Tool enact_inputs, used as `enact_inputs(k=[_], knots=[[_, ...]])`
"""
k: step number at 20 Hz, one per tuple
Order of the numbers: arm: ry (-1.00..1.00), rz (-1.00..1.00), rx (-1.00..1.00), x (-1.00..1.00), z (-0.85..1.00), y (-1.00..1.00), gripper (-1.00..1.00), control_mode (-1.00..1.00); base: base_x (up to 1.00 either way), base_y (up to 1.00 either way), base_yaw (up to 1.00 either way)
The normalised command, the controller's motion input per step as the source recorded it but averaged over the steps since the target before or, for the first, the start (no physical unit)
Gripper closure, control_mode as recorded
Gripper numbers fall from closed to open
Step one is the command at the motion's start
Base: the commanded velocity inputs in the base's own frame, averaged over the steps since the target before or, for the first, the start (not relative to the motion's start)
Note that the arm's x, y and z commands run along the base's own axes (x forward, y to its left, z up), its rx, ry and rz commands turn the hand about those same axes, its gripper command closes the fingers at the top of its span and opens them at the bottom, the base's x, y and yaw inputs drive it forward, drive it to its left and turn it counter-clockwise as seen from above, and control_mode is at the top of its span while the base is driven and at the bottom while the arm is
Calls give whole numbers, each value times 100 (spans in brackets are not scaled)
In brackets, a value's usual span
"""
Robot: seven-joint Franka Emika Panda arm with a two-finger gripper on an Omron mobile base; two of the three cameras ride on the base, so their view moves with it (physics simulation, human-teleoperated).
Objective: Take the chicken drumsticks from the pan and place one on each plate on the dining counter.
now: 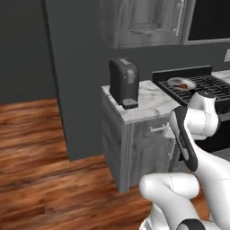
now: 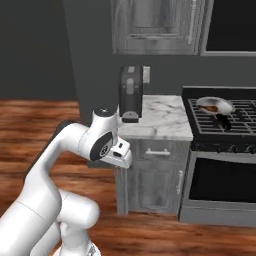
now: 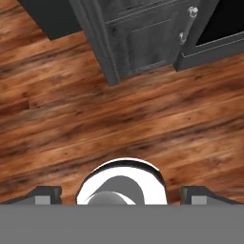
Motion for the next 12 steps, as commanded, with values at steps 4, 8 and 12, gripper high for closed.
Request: enact_inputs(k=[4, 8, 12], knots=[[0, 0, 0, 0, 0, 0, -100, 100, 58, -82, 6], [0, 0, 0, 0, 0, 0, -100, 100, 49, -82, 10], [0, 0, 0, 0, 0, 0, -100, 100, 45, -74, 21]])
